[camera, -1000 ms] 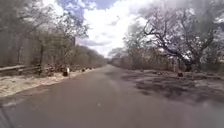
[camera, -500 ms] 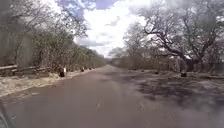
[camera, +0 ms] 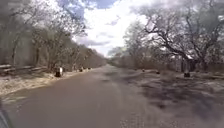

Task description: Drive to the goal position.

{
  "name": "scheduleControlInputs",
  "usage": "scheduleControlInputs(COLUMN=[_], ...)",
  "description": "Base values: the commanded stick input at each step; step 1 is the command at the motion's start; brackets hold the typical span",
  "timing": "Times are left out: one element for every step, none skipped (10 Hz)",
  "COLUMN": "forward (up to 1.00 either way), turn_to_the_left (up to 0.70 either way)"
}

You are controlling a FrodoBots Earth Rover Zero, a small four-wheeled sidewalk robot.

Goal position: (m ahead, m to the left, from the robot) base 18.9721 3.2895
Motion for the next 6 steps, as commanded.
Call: scheduleControlInputs(forward=[0.70, 0.70, 0.70, 0.70, 0.70, 0.70], turn_to_the_left=[0.31, 0.16, 0.00, 0.00, 0.00, 0.00])
